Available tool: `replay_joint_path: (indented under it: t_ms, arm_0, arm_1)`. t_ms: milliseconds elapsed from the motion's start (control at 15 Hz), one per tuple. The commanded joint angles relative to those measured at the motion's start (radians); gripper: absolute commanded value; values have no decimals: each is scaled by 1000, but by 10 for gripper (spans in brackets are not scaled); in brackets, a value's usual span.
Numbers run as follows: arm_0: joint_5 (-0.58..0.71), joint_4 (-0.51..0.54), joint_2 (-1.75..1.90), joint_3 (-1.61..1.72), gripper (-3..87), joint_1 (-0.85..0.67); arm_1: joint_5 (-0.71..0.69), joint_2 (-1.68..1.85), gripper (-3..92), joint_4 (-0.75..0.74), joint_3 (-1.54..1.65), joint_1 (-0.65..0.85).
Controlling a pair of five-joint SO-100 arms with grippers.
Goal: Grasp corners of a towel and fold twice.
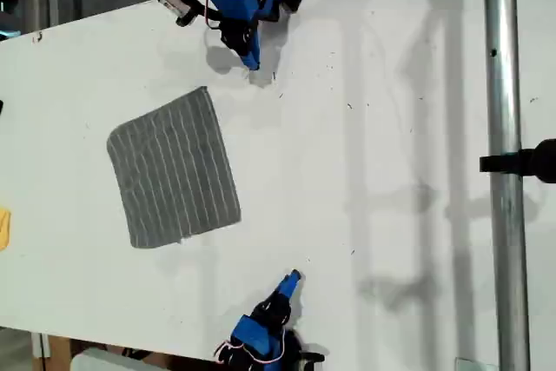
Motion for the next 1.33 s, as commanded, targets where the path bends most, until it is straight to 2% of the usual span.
replay_joint_path:
  t_ms: [0, 133, 333, 467, 533, 667, 800, 867, 1067, 1267]
  arm_0:
    - [-499, 2, 8, 9, -28, -428]
    - [-499, 2, 8, 9, -28, -431]
    - [-500, 2, 8, 9, -28, -428]
    - [-511, 3, 8, 9, -27, -413]
    - [-532, 6, 8, 5, -27, -396]
    - [-680, -23, 8, 0, -29, -311]
    - [-723, -81, -34, -81, -30, -273]
    - [-738, -104, -186, -183, -30, -265]
    - [-669, -184, -810, -629, -30, -259]
    - [-577, -152, -1104, -908, -30, -342]
  arm_1:
    - [20, 12, 103, 12, -34, 155]
    - [15, 12, 100, 15, -35, 44]
    - [8, 12, 13, -11, -31, -25]
    - [15, 12, -3, -32, -31, -77]
    - [3, 12, -3, -55, -32, -80]
    - [0, 12, -3, -11, -72, -64]
    - [-69, 11, -3, -12, -173, -94]
    - [-87, -37, -3, -20, -239, -91]
    - [-256, -396, -3, -54, -492, 11]
    - [-492, -649, -3, -12, -719, 225]
